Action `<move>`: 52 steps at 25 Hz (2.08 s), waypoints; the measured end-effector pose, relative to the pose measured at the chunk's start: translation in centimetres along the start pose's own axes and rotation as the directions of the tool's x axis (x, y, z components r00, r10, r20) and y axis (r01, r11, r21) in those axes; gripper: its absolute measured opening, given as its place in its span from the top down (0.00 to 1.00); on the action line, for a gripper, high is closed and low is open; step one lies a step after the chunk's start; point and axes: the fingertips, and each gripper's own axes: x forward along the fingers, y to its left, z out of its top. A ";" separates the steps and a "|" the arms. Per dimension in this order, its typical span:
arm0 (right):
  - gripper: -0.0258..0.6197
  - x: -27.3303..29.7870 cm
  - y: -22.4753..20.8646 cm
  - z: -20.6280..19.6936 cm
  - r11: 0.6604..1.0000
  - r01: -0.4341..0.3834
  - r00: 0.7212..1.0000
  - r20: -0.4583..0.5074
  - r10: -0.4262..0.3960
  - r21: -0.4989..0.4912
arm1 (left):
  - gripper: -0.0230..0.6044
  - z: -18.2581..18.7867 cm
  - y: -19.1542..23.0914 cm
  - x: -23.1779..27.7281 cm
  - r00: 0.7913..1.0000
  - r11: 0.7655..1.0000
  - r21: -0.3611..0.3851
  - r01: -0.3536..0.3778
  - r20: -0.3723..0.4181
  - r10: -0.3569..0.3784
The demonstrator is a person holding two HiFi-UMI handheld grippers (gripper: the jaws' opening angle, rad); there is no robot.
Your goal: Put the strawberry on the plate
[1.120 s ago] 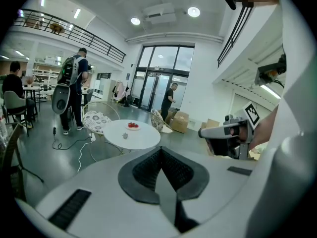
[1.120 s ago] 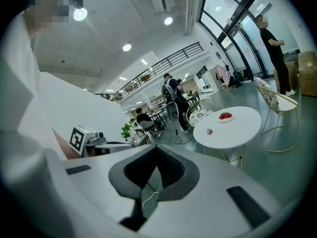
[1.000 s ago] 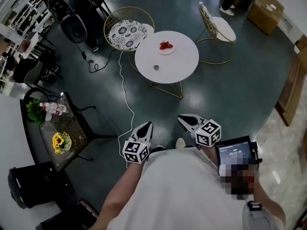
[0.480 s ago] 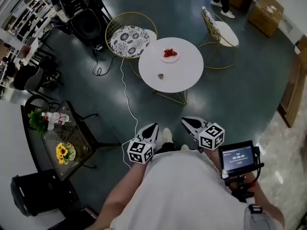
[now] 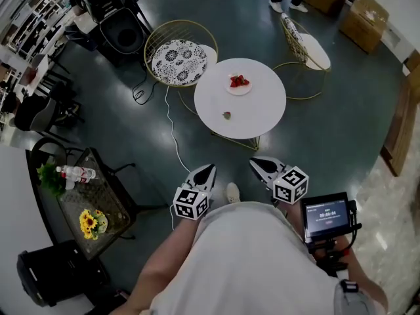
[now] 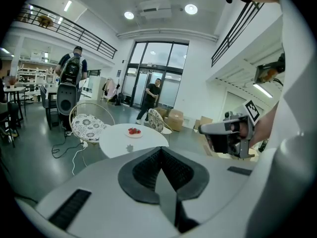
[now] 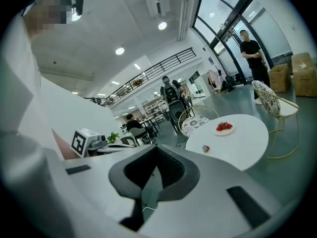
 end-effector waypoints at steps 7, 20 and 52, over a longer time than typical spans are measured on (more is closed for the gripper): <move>0.95 2.0 -1.7 1.6 0.998 0.061 0.998 0.017 -0.061 -0.007 | 0.95 1.6 2.3 1.7 0.999 0.999 -0.002 0.048 0.010 -0.048; 0.95 3.9 -3.0 3.2 0.992 0.128 0.991 0.031 -0.127 -0.014 | 0.95 2.8 4.5 3.9 0.992 0.991 0.052 0.123 -0.009 -0.123; 0.95 9.9 -14.3 6.1 0.991 0.106 0.993 -0.054 -0.102 0.077 | 0.95 4.6 10.1 14.9 0.988 0.996 0.006 0.090 -0.122 -0.089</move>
